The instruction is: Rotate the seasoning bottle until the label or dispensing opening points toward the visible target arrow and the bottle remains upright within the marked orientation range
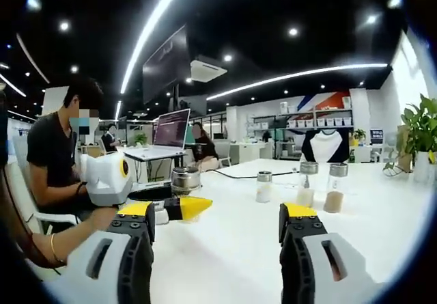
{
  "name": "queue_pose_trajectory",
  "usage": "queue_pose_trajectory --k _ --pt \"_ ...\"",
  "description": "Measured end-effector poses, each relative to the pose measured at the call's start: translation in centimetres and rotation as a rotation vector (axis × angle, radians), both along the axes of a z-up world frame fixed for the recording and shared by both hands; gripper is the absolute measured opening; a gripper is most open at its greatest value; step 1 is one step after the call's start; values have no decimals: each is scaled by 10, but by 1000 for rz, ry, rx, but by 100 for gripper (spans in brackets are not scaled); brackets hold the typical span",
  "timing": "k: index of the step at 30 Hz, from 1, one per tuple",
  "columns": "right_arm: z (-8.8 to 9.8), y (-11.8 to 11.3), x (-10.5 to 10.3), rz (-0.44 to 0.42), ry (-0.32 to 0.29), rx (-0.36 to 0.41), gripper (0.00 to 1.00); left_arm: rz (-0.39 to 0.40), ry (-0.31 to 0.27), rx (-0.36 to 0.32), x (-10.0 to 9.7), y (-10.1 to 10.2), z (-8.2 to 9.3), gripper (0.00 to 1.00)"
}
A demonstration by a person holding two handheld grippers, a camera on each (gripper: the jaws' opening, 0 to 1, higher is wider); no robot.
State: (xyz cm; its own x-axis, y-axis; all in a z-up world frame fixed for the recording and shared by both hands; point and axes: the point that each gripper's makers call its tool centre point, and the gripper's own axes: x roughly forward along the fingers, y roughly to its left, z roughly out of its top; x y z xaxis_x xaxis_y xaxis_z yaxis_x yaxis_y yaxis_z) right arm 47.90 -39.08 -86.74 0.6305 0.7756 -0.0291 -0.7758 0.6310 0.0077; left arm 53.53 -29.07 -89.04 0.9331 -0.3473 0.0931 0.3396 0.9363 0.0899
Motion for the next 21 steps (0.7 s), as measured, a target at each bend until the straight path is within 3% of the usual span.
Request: queue_pose_trajectory --k 13,21 --pt "-20 -17 4 -38 29 -40 72 40 27 1 21 36 -12 38" --pt "-22 -21 4 -48 35 -42 72 54 42 -5 28 49 -16 38"
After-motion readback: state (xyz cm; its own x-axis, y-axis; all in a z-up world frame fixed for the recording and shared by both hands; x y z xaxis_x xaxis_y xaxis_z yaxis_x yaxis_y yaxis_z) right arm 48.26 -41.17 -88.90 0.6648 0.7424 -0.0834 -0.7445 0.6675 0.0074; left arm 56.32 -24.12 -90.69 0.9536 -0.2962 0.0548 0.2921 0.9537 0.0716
